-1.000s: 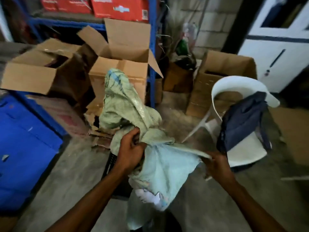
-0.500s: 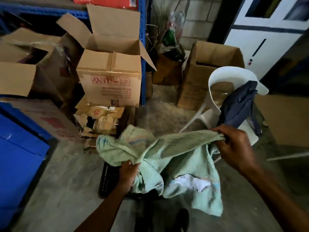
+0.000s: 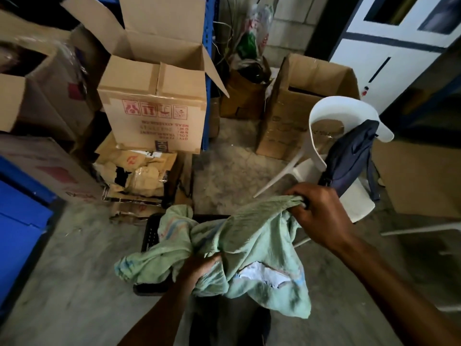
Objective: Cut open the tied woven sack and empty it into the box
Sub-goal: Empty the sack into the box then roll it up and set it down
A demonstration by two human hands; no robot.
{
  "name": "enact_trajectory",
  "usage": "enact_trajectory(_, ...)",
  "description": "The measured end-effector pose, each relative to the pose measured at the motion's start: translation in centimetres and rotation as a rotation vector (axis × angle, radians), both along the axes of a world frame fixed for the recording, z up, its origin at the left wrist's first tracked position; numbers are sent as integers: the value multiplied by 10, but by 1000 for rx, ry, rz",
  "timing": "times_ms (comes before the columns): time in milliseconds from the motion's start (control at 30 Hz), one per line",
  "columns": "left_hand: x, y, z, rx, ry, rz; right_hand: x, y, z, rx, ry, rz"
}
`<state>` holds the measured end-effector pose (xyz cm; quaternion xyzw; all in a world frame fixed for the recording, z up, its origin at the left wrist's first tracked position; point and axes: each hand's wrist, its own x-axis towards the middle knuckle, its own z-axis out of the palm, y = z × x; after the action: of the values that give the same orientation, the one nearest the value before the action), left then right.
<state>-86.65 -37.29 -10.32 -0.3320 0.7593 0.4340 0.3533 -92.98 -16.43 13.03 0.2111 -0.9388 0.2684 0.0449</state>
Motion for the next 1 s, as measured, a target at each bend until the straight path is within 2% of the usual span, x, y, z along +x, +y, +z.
enact_trajectory(67,-1,2,17,-145,114,-106,-5,5,2,62,-30,-23)
enact_trajectory(100,-4,4,30,-130,226,-92,-7,8,1,80,-44,-37)
enact_trajectory(167,-11,12,64,62,521,-70,-8,6,-7,80,-79,-21)
enact_trajectory(233,-22,28,101,200,753,-220,-9,-5,-20,87,-129,37)
enact_trajectory(300,-34,41,119,116,909,-318,-9,-16,-34,52,-135,22)
enact_trajectory(400,-43,39,134,-24,1036,-255,-8,-3,-62,-89,-209,-142)
enact_trajectory(533,-40,15,150,62,1086,-87,26,23,-124,-112,-617,-279)
enact_trajectory(600,-36,6,152,87,1083,-86,44,14,-148,-222,-707,-281)
enact_trajectory(733,-22,-13,147,51,997,-127,31,2,-155,-321,-438,-364)
enact_trajectory(800,-21,-15,154,98,971,-247,18,0,-125,-364,-316,-283)
enact_trajectory(833,-22,-12,159,83,987,-353,12,-3,-111,-376,-240,-170)
enact_trajectory(867,-26,-7,162,19,1007,-477,8,-7,-94,-373,-193,-68)
enact_trajectory(933,-34,6,167,-272,1054,-693,4,-15,-76,-353,-106,24)
enact_trajectory(1000,-40,15,173,-549,1173,-723,4,-15,-75,-393,-105,29)
